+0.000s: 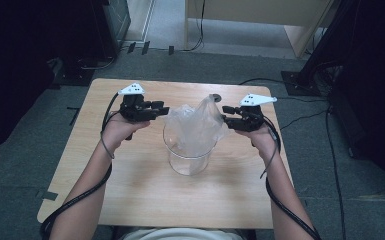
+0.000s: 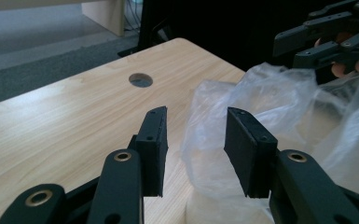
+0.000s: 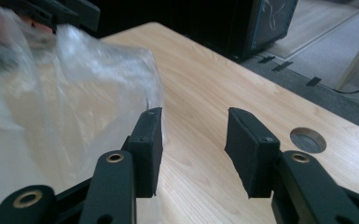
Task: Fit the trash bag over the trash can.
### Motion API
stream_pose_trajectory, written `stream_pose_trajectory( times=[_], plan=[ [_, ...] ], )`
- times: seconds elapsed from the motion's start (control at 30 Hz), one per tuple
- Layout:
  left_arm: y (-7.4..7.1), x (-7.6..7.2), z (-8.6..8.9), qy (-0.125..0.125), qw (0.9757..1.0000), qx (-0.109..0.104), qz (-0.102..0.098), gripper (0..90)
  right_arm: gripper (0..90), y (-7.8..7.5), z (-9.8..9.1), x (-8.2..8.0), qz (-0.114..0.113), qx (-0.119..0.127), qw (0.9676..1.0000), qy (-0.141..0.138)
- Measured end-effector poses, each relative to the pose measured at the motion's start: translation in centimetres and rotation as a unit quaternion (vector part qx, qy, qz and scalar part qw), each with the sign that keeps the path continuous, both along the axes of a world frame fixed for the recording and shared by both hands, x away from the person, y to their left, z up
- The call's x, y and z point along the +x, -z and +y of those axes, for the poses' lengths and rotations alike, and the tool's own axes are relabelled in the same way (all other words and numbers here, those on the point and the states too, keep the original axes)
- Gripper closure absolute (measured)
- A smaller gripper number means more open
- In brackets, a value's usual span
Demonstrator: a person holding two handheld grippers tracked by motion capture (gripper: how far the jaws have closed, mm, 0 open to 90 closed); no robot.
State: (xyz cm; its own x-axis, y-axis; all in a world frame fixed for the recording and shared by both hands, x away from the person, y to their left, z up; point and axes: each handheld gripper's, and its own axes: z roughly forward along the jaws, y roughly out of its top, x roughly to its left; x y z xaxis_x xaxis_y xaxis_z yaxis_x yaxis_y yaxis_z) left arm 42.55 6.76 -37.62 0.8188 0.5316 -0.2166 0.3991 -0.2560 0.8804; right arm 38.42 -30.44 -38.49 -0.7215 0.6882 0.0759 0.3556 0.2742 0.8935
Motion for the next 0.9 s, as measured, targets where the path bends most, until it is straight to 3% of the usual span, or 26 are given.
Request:
stream_pose_trajectory(
  times=[0.1,0.27,0.4,0.67,0.8,0.9],
  plan=[
    [-0.8,-0.4,-0.1,0.013,0.9999,-0.002,-0.006,61.9,60.0,-0.8,-0.2,-0.4,0.006,0.030,0.9995,-0.001],
    [-1.4,-0.9,-0.6,0.037,0.9993,-0.006,-0.004,66.5,64.9,-1.7,0.4,-0.8,0.022,0.047,0.9983,-0.027],
    [-1.3,-0.6,-1.3,0.052,0.9986,-0.001,0.010,68.4,65.3,-1.9,0.8,-1.0,0.026,0.054,0.9971,-0.046],
    [-1.2,-1.0,-2.0,0.092,0.9953,0.012,0.029,71.1,65.8,-2.0,1.1,-1.1,0.031,0.052,0.9958,-0.069],
    [-1.2,-1.6,-2.1,0.120,0.9916,0.026,0.040,65.3,63.7,-1.9,1.4,-1.4,0.040,0.039,0.9939,-0.095],
    [-1.3,-2.1,-1.9,0.128,0.9909,0.029,0.032,61.4,62.3,-1.8,1.7,-1.7,0.038,0.030,0.9929,-0.109]
  ],
)
